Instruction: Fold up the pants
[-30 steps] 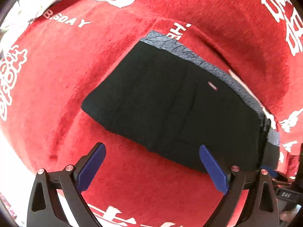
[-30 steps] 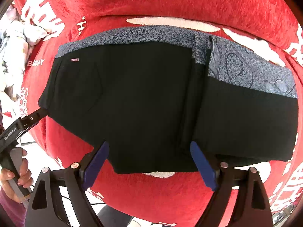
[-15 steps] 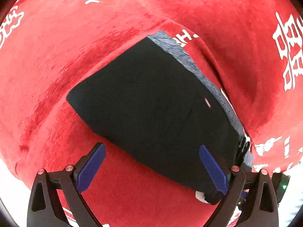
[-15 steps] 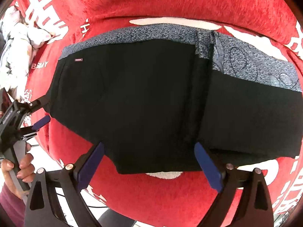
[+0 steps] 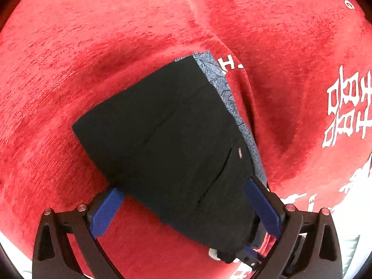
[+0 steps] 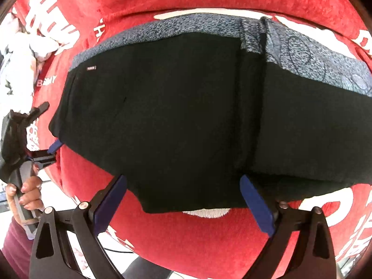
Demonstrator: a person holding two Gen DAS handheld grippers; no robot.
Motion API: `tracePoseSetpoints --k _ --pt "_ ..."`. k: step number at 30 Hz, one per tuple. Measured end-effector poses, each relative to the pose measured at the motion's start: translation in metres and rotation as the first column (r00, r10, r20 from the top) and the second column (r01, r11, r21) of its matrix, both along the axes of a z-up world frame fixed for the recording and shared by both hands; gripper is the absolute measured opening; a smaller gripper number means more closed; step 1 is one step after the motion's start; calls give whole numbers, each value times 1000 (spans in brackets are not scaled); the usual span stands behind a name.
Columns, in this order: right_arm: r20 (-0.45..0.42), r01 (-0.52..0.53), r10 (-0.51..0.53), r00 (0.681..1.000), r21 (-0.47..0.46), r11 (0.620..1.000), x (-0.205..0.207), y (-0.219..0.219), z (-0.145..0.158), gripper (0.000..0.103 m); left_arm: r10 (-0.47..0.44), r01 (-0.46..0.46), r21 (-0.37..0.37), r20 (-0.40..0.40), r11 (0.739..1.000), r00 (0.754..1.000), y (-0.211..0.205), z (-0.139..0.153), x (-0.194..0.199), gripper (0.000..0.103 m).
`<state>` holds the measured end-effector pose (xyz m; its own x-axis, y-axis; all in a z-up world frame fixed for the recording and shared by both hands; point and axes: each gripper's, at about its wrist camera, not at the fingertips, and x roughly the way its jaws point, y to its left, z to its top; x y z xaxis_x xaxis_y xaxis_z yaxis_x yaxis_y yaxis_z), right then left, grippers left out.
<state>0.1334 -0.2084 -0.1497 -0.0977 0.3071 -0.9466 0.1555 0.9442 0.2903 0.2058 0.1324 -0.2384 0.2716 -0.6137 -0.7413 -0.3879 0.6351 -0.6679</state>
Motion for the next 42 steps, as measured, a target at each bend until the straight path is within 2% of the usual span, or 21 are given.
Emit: tracePoseSetpoints --k 2,6,10,11,13,15,17,19,21,22,23,24,26,27,29,32,34,36,38,41,42 --pt "-8 -14 14 1000 -6 1000 1 2 -1 99 -18 19 -25 49 999 999 -9 13 3 101" --pt "-10 -26 26 1000 -13 1000 2 4 -3 99 -89 86 24 156 996 984 -24 34 13 101" --pt "-10 -53 52 999 -37 998 4 9 -5 99 -115 109 123 41 986 992 -27 9 28 99" --pt "-11 -57 57 998 -41 998 5 10 -5 99 -121 118 171 7 978 993 -28 4 30 95" --pt "-12 -57 57 998 -37 998 6 10 -2 99 -127 122 254 4 959 992 -31 7 30 76" --pt "-11 -52 52 999 -16 999 8 9 4 99 -155 148 378 -10 914 988 -38 14 29 57" --pt "6 -44 44 999 0 999 12 6 14 99 -195 174 446 2 878 981 -47 20 28 51" --pt "30 -45 44 999 22 999 23 3 26 99 -302 226 569 42 791 952 -64 33 24 44" --pt "56 -33 30 998 61 998 44 0 39 99 -468 268 750 63 605 882 -99 49 14 41" --pt "60 -30 25 998 80 996 53 -1 42 99 -534 272 809 60 520 843 -113 52 7 41" --pt "65 -27 20 998 107 994 66 -1 46 99 -589 273 851 52 448 806 -122 54 -2 41" --pt "70 -29 19 997 140 990 81 2 50 98 -650 268 893 35 362 759 -134 54 -10 41" --pt "83 -53 37 996 210 976 112 15 56 98 -714 256 932 5 258 700 -144 51 -21 41" --pt "84 -70 51 995 239 968 124 25 57 98 -725 254 937 -2 238 689 -145 50 -23 41" --pt "73 -110 92 993 307 945 150 51 58 98 -729 251 942 -9 223 684 -145 49 -18 41" --pt "39 -182 183 982 433 883 183 106 52 98 -732 250 943 -9 220 681 -144 47 -16 41" --pt "28 -231 246 969 456 860 192 140 46 98 -743 239 950 -10 202 670 -146 47 -17 41" --pt "11 -317 350 937 454 833 198 180 37 98 -753 230 956 -14 183 658 -154 42 -19 41" --pt "-16 -402 449 893 417 815 198 213 28 98 -757 223 958 -10 179 653 -156 42 -20 41" --pt "-88 -494 543 835 316 810 200 242 11 89 -755 222 956 -3 189 655 -155 44 -22 41" --pt "-108 -495 545 831 301 815 201 243 6 67 -754 225 955 -2 193 656 -155 45 -22 41"
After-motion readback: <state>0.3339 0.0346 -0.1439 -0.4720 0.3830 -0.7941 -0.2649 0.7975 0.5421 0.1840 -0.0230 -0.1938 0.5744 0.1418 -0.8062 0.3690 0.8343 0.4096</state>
